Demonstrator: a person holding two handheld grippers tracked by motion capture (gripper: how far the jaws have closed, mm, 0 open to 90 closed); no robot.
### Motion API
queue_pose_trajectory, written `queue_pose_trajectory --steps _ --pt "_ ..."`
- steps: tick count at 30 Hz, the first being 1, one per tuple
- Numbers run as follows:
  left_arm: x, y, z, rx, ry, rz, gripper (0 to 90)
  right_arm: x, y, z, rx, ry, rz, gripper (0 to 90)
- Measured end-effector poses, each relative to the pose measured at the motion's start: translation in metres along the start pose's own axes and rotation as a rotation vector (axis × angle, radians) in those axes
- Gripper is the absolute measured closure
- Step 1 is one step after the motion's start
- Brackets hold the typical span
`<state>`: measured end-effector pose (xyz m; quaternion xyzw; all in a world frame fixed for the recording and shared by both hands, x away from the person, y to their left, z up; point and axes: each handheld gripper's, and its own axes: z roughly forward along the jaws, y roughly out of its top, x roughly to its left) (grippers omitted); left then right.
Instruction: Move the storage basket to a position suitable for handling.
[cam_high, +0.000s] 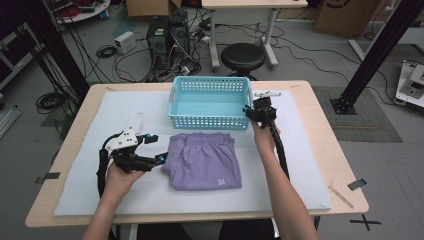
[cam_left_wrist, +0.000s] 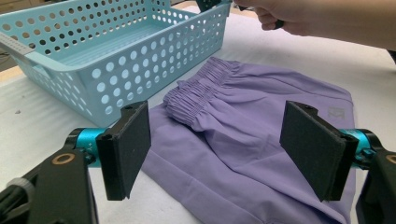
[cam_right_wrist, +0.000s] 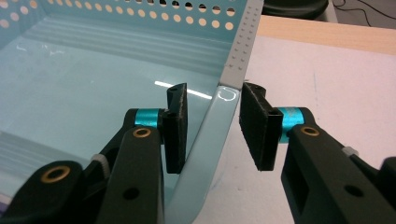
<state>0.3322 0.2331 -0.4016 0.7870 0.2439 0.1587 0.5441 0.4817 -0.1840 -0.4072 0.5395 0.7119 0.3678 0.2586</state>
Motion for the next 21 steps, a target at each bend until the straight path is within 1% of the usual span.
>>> queue_pose_trajectory --steps 5,15,20,21 --pt "0.000 -0.001 0.000 0.000 0.000 -0.003 24.7 0.008 0.002 0.003 0.004 0.010 -0.010 64.2" --pt "0.001 -0.001 -0.001 -0.004 0.000 -0.004 24.7 0.016 0.005 0.007 0.005 0.021 -0.034 64.6" --pt "0.001 -0.002 -0.001 -0.002 0.000 -0.004 24.7 0.018 0.005 0.007 0.007 0.019 -0.030 64.8" --pt "0.001 -0.002 -0.001 -0.001 0.002 -0.003 24.7 0.018 0.005 0.007 0.006 0.019 -0.036 64.8"
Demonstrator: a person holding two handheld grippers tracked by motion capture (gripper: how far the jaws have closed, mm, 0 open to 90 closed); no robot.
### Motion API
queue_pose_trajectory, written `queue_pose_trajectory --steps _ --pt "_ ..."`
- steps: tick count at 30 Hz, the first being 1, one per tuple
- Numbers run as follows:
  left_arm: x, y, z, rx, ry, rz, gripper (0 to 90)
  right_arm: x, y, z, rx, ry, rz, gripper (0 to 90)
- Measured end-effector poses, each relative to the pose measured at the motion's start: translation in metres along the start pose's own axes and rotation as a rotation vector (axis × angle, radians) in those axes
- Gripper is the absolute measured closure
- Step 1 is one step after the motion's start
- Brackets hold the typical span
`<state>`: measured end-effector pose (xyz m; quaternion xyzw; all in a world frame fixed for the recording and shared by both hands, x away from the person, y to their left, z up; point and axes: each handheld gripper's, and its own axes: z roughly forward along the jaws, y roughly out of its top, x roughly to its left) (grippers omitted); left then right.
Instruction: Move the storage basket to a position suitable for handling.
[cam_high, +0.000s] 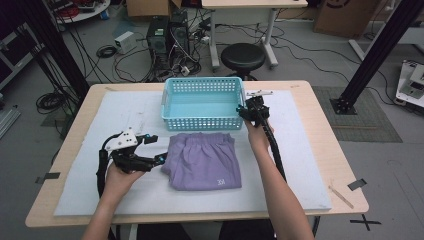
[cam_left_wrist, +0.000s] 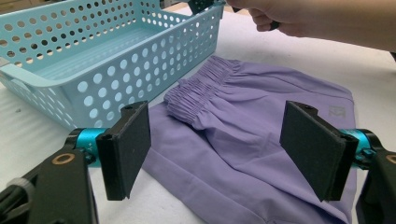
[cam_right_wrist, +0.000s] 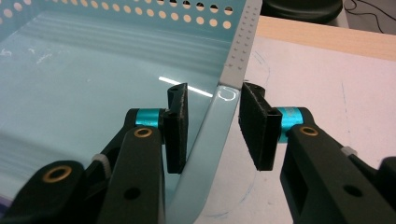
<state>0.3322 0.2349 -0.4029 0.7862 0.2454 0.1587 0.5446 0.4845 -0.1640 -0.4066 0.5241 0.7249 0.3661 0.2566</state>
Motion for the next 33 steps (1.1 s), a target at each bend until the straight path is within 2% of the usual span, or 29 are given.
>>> queue_pose_trajectory --steps 8,12,15,20,24,26,29,33 --pt "0.000 0.000 0.001 0.003 -0.001 0.000 24.7 0.001 0.000 -0.001 0.004 -0.003 0.002 63.0" --pt "0.000 -0.001 0.000 0.001 0.001 -0.008 24.8 0.001 0.003 -0.007 -0.042 -0.014 0.012 44.2" --pt "0.000 -0.002 0.000 0.006 0.001 -0.009 24.7 -0.001 0.004 -0.015 -0.072 -0.040 0.010 40.8" --pt "-0.002 -0.003 0.002 0.006 0.004 -0.012 24.7 -0.009 0.000 -0.033 -0.124 -0.027 0.032 35.7" --pt "-0.003 -0.004 0.004 0.010 0.021 -0.019 24.6 -0.012 -0.011 -0.050 -0.169 -0.012 0.021 35.0" --pt "-0.004 -0.006 0.005 0.012 0.023 -0.033 24.5 -0.013 -0.017 -0.058 -0.175 -0.003 0.011 34.7" --pt "-0.007 -0.009 0.008 0.006 0.048 -0.044 24.1 -0.011 -0.030 -0.070 -0.183 0.014 -0.010 33.9" --pt "-0.011 -0.014 0.010 0.001 0.070 -0.072 24.1 -0.006 -0.050 -0.084 -0.174 0.035 -0.043 33.3"
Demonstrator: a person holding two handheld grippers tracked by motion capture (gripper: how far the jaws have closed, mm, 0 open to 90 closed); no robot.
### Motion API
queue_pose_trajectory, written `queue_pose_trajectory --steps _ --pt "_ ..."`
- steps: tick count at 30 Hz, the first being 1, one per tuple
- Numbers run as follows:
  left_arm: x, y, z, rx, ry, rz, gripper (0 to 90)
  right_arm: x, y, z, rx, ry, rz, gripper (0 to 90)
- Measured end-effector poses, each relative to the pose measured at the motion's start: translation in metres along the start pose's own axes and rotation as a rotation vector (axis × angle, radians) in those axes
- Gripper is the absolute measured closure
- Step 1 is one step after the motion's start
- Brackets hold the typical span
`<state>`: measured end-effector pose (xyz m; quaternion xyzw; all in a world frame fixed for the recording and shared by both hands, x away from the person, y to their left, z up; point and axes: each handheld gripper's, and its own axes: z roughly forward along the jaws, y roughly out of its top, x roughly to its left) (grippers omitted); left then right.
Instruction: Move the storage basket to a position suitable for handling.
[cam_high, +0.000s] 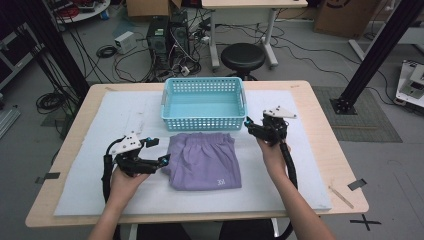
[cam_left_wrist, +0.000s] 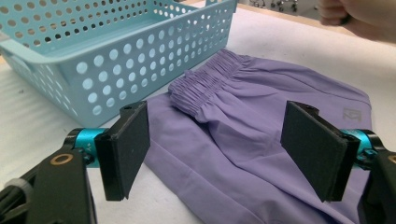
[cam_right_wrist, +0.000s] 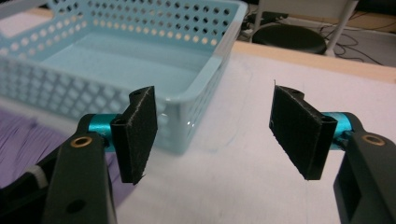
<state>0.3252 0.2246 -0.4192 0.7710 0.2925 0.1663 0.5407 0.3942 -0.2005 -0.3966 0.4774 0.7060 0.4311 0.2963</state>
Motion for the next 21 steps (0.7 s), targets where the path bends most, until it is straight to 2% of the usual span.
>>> queue_pose_trajectory --steps 4,7,12,16,20,21 --pt "-0.006 -0.005 0.002 0.015 -0.001 -0.004 24.1 0.006 -0.017 -0.014 0.004 0.035 -0.002 32.1" --pt "-0.011 -0.008 0.002 0.030 -0.011 -0.022 24.1 0.009 -0.026 -0.023 0.015 0.051 -0.005 31.6" --pt "-0.017 -0.018 0.004 0.056 -0.010 -0.069 24.1 0.018 -0.036 -0.033 0.030 0.058 -0.055 31.5" --pt "-0.018 -0.025 0.006 0.079 -0.004 -0.116 24.1 0.028 -0.047 -0.042 0.026 0.096 -0.056 30.4" --pt "-0.018 -0.030 0.008 0.093 0.004 -0.148 24.1 0.040 -0.056 -0.048 0.053 0.129 -0.065 30.4" --pt "-0.019 -0.030 0.008 0.096 0.013 -0.146 24.3 0.042 -0.058 -0.049 0.064 0.136 -0.065 30.4"
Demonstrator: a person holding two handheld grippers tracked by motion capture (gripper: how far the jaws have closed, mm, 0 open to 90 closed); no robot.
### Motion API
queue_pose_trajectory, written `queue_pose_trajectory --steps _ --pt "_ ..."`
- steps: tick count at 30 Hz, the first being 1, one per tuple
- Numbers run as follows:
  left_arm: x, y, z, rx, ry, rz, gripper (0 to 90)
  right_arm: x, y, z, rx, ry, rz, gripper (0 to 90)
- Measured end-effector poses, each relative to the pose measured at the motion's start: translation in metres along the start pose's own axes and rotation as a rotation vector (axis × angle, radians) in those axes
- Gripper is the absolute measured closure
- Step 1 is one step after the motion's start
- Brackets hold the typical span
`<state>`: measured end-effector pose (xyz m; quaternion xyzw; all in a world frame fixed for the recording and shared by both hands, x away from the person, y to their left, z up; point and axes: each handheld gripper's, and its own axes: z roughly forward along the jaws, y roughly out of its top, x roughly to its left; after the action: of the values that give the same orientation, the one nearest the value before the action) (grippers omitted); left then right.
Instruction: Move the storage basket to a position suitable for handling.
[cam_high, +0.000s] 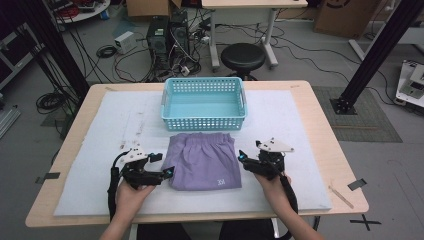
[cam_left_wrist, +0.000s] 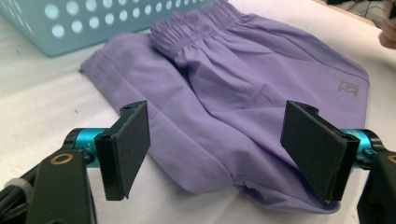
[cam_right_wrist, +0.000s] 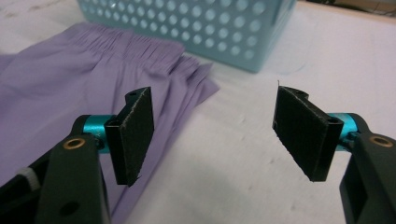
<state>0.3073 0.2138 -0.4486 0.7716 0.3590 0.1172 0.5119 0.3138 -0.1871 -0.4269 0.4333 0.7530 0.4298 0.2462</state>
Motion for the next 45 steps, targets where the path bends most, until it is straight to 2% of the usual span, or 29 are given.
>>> queue_pose_trajectory --steps 2,5,9,11,13,18,19,21,23,25,28,30,33,35,38,40,45 --pt "-0.001 0.000 0.000 -0.013 0.009 -0.018 24.3 0.004 -0.004 0.001 0.020 0.015 0.010 30.4" --pt "-0.004 0.000 0.002 -0.006 0.019 -0.040 24.3 0.011 -0.008 0.003 0.039 0.035 0.001 30.4" --pt "-0.009 0.001 0.006 0.030 0.067 -0.026 25.0 0.019 -0.010 0.006 0.061 0.056 -0.011 30.4" --pt "-0.010 0.001 0.008 0.055 0.083 -0.031 24.9 0.021 -0.011 0.008 0.077 0.067 -0.008 30.4" --pt "-0.011 0.002 0.010 0.069 0.085 -0.034 24.9 0.022 -0.011 0.010 0.103 0.079 0.000 30.4" --pt "-0.010 0.002 0.014 0.114 0.066 -0.087 25.0 0.023 -0.013 0.018 0.177 0.105 0.036 31.3" --pt "-0.011 0.002 0.015 0.122 0.063 -0.094 25.0 0.023 -0.012 0.020 0.189 0.114 0.039 35.4" --pt "-0.011 0.003 0.018 0.133 0.062 -0.102 26.6 0.024 -0.012 0.021 0.204 0.131 0.047 38.0" --pt "-0.012 0.003 0.019 0.139 0.048 -0.111 28.8 0.025 -0.011 0.023 0.229 0.161 0.050 46.2" --pt "-0.013 0.003 0.021 0.148 0.051 -0.112 30.5 0.027 -0.011 0.025 0.246 0.167 0.042 48.3" --pt "-0.015 0.004 0.022 0.147 0.075 -0.122 33.2 0.027 -0.010 0.025 0.252 0.169 0.058 49.1" --pt "-0.017 0.004 0.018 0.151 0.097 -0.126 33.3 0.025 -0.011 0.024 0.249 0.178 0.071 44.3" --pt "-0.020 0.003 0.010 0.142 0.116 -0.120 32.0 0.023 -0.012 0.017 0.248 0.161 0.075 39.7" --pt "-0.021 0.002 0.006 0.128 0.117 -0.130 30.9 0.021 -0.013 0.011 0.242 0.154 0.094 37.1" --pt "-0.023 -0.001 0.009 0.160 0.101 -0.158 30.3 0.021 -0.017 0.007 0.249 0.163 0.103 37.3" --pt "-0.026 -0.002 0.009 0.162 0.115 -0.159 29.3 0.025 -0.020 0.006 0.265 0.172 0.088 38.5" --pt "-0.032 -0.003 0.011 0.166 0.137 -0.152 30.2 0.034 -0.022 0.005 0.263 0.164 0.052 45.9"
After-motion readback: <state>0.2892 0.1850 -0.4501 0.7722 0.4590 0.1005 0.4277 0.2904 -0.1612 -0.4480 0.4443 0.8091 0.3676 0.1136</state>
